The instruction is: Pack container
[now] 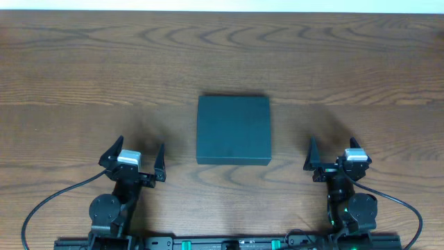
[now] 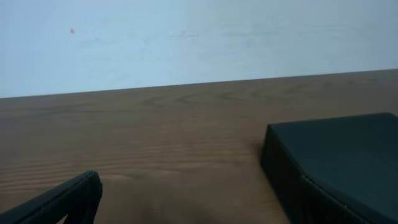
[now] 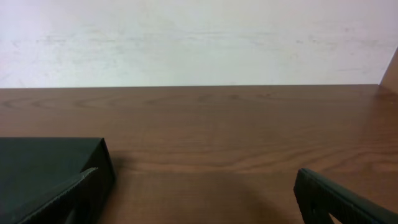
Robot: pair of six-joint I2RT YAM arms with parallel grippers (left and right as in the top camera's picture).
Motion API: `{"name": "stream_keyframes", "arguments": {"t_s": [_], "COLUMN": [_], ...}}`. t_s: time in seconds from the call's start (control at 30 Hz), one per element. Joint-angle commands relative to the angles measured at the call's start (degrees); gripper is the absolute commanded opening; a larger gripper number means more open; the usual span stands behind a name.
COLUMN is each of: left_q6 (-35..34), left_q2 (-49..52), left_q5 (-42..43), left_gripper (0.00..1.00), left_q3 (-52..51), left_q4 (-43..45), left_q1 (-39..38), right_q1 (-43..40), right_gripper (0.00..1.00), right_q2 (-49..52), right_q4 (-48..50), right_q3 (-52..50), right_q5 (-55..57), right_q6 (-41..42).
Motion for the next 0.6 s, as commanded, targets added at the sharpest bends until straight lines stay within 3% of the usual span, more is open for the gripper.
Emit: {"name": "stream_keyframes", "arguments": {"t_s": [0.0, 0.57], "left_q6": [0.04, -2.62], "left_q2": [-0.52, -0.39], "left_q5": [3.34, 3.28], "left_gripper": [0.98, 0.98], "left_q3": [-0.68, -0.68], "left_q4": [-2.54, -2.29], "left_q1": [-0.85, -1.05], "right_q1": [-0.13, -0.13], "right_gripper": [0.99, 0.99], "right_q2": [-0.39, -0.39], "right_q4": [-0.15, -0.15], "right_q3": [-0.2, -0.2], "right_q5": [0.79, 0.79], "right_q6": [0.98, 0.98]}}
